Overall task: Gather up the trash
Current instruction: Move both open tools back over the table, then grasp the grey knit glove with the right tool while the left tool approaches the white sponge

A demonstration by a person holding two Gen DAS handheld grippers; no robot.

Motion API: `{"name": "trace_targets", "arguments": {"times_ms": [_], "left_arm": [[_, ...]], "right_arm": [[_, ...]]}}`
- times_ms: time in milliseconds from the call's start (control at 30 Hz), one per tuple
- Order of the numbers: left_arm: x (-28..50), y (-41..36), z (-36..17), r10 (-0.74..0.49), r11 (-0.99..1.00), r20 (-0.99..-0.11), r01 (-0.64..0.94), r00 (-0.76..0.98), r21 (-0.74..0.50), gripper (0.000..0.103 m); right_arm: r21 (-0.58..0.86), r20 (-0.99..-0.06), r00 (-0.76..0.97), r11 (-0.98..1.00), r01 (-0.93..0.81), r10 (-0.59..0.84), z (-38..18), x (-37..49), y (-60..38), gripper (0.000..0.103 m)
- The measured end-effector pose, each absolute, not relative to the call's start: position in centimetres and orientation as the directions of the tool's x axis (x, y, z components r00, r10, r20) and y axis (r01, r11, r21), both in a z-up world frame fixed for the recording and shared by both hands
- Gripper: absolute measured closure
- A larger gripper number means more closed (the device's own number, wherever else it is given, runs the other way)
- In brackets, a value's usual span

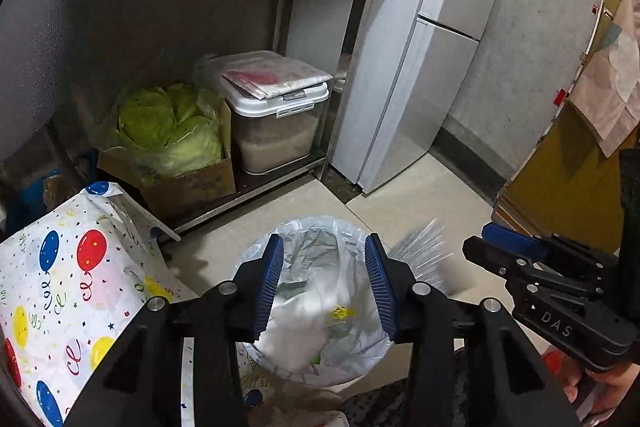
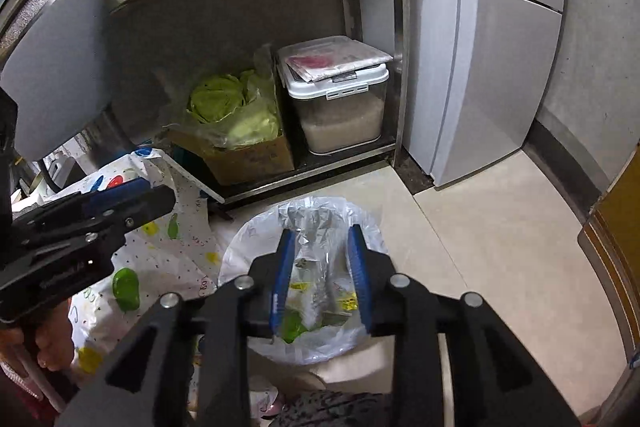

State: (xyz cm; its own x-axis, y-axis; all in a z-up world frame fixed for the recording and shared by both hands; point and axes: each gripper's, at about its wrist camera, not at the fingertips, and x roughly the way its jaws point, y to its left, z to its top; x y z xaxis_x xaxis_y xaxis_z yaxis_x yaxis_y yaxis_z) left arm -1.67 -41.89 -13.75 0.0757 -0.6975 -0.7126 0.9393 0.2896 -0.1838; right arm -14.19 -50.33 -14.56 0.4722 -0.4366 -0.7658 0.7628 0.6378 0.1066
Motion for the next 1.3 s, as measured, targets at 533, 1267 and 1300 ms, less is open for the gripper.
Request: {"name": "trace_targets", "arguments": {"times_ms": [533,1267,1300], "left_arm": [[1.7,-28.3,-8.1,-0.673,0.538,-0.644,0.839,0.364,-0.089,0.059],[9.7,0.4,-9.2,-0.315,0.921,-0.684,0.385,0.658,-0.054,0.052],[9.8,0.6,-9.4,-0.315,0.922,-0.684,0.383,0.658,-0.056,0.051]], "right_arm": [[0.123,-0.660,0.630,0.769,0.627,-0.408,-8.4,-11.7,-42.2,0.075],[0.139,-0.689,0.725,0.978,0.155,-0.017,-9.7,5.6,-24.4,0.038],[0.136,-0.692,0.722,0.982,0.134,-0.003,-10.1,6.5,-23.7,0.038]]}}
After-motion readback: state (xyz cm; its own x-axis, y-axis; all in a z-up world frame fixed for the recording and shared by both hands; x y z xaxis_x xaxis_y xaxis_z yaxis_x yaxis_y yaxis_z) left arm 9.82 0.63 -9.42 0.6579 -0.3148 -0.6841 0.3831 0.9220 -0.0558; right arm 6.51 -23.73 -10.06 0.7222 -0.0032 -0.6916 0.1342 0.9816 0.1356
